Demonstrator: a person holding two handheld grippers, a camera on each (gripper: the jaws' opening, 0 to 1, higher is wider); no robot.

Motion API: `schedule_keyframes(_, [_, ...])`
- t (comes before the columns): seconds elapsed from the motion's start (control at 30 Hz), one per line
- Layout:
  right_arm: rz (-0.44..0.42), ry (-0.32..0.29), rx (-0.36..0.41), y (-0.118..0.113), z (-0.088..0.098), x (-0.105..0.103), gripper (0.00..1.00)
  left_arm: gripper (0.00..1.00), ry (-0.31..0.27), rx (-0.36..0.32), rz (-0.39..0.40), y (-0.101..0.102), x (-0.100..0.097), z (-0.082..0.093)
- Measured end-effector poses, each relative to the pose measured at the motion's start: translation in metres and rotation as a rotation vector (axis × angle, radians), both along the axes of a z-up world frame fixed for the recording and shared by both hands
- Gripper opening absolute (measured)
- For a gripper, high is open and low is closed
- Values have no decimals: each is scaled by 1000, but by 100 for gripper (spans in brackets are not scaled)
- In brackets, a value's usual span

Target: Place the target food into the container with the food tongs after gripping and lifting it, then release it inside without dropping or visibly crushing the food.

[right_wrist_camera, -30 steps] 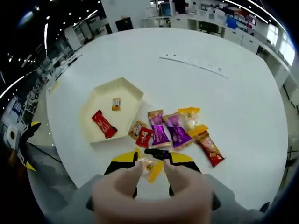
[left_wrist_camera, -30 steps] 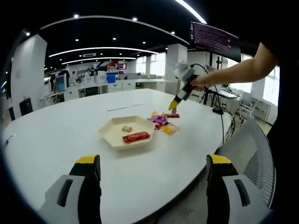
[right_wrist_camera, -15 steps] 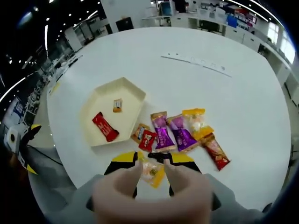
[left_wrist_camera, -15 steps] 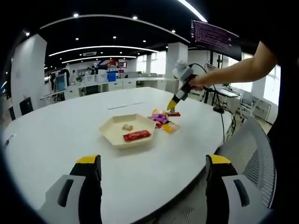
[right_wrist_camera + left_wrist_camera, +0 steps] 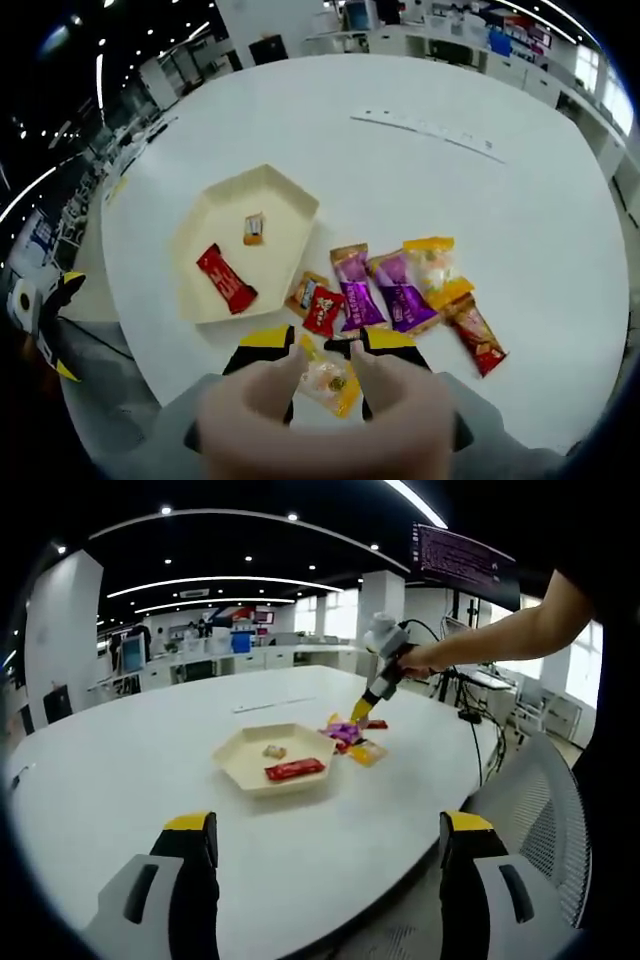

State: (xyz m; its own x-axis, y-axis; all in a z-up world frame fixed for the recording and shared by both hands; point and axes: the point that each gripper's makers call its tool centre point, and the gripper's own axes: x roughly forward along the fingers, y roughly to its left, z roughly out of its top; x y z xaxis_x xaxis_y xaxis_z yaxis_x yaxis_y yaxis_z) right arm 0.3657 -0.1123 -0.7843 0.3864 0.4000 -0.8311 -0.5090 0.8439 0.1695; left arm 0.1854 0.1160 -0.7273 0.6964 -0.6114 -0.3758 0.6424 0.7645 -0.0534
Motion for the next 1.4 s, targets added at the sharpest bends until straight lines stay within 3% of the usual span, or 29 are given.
schedule_keyframes(1.4, [9,45,9,29,-32,17,24,89,30,20,7,1,0,-6])
